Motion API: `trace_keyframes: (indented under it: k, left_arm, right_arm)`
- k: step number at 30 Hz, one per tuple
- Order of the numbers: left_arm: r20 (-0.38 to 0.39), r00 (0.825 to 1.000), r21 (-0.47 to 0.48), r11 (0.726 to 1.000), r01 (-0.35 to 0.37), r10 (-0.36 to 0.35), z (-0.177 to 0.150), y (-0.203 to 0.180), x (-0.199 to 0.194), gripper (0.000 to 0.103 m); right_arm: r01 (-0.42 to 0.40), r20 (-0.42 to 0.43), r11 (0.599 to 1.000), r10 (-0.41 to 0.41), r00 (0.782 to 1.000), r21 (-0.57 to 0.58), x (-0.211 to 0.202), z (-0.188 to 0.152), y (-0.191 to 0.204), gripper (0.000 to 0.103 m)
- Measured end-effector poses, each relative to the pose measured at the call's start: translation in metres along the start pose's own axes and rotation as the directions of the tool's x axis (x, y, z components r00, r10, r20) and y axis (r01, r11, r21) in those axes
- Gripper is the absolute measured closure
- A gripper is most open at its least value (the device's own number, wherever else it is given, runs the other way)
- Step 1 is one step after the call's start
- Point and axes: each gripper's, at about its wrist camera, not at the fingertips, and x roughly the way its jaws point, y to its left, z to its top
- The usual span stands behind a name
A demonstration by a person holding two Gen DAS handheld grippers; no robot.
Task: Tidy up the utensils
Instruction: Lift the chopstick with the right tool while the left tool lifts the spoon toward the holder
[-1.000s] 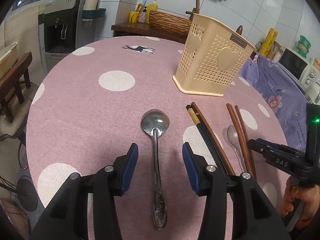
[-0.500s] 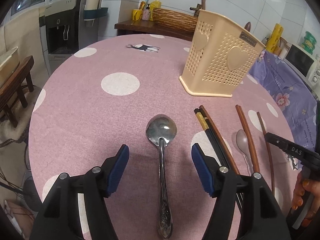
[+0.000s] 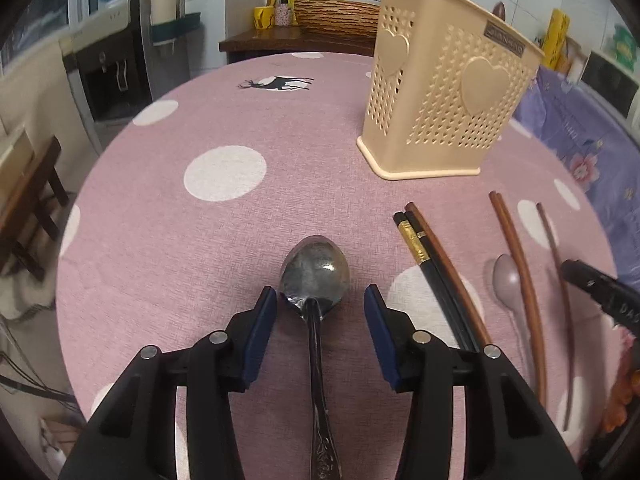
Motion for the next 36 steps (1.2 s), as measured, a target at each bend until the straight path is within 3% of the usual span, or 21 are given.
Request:
trace_keyframes:
  k: [5, 10, 12, 15, 18, 21, 22, 24, 26, 27, 28, 30, 36]
  left_arm:
    - [0.061, 0.994, 0.059, 0.993, -0.099, 0.095, -0.003, -0.009, -0.002, 0.058]
    - [0.052, 0.993, 0.086, 0.99, -0.112, 0.107, 0.002, -0.012, 0.003, 0.087]
    - [0.039, 0.997, 0.054, 0.996, -0.071, 0.069, 0.005, -0.007, 0.003, 0.095]
    - [0.031, 0.997, -0.041, 0.997, 0.065, -0.064, 0.009, 0.006, 0.0, 0.098]
    - [0.01, 0.978, -0.164, 0.964, 0.209, -0.21, 0.008, 0.02, 0.003, 0.098]
    - [-0.004, 0.941, -0.315, 0.893, 0.32, -0.339, 0.002, 0.04, 0.016, 0.098]
    - [0.002, 0.937, -0.322, 0.887, 0.332, -0.35, 0.001, 0.042, 0.016, 0.098]
    - [0.008, 0.944, -0.316, 0.895, 0.314, -0.328, -0.001, 0.04, 0.013, 0.098]
    - [0.013, 0.96, -0.289, 0.918, 0.27, -0.278, -0.002, 0.036, 0.008, 0.095]
    - [0.021, 0.968, -0.273, 0.93, 0.247, -0.251, -0.002, 0.034, 0.005, 0.083]
    - [0.039, 0.974, -0.258, 0.939, 0.226, -0.223, 0.0, 0.034, 0.001, 0.058]
    - [0.079, 0.984, -0.244, 0.954, 0.174, -0.159, -0.002, 0.033, -0.009, 0.038]
    - [0.122, 0.992, -0.095, 0.995, -0.01, 0.022, -0.001, 0.013, -0.018, 0.038]
  right_arm:
    - [-0.006, 0.0, 1.0, 0.006, 1.0, 0.0, -0.001, -0.002, -0.001, 0.065]
    - [-0.013, -0.002, 1.0, 0.013, 1.0, 0.003, -0.001, -0.003, -0.001, 0.065]
    - [-0.016, 0.002, 1.0, 0.016, 1.0, 0.0, -0.002, -0.004, -0.001, 0.065]
    - [-0.017, 0.012, 1.0, 0.017, 1.0, 0.0, -0.004, -0.003, -0.002, 0.065]
    - [-0.016, 0.014, 1.0, 0.016, 1.0, 0.004, -0.005, -0.002, -0.003, 0.065]
    - [-0.017, 0.013, 1.0, 0.017, 1.0, 0.005, -0.004, -0.001, -0.003, 0.065]
    - [-0.017, 0.013, 1.0, 0.017, 1.0, 0.005, -0.004, -0.001, -0.003, 0.065]
    - [-0.02, 0.012, 1.0, 0.02, 1.0, 0.005, -0.004, -0.001, -0.003, 0.065]
    - [-0.024, 0.013, 1.0, 0.024, 1.0, 0.001, -0.004, 0.0, -0.001, 0.065]
    - [-0.025, 0.015, 1.0, 0.025, 1.0, -0.001, -0.005, 0.0, -0.001, 0.065]
    - [-0.026, 0.017, 1.0, 0.026, 1.0, -0.003, -0.005, 0.0, 0.0, 0.065]
    - [-0.026, 0.018, 1.0, 0.026, 0.999, -0.003, -0.005, 0.0, 0.0, 0.065]
    - [-0.028, 0.026, 1.0, 0.028, 0.999, 0.005, -0.007, -0.001, 0.0, 0.065]
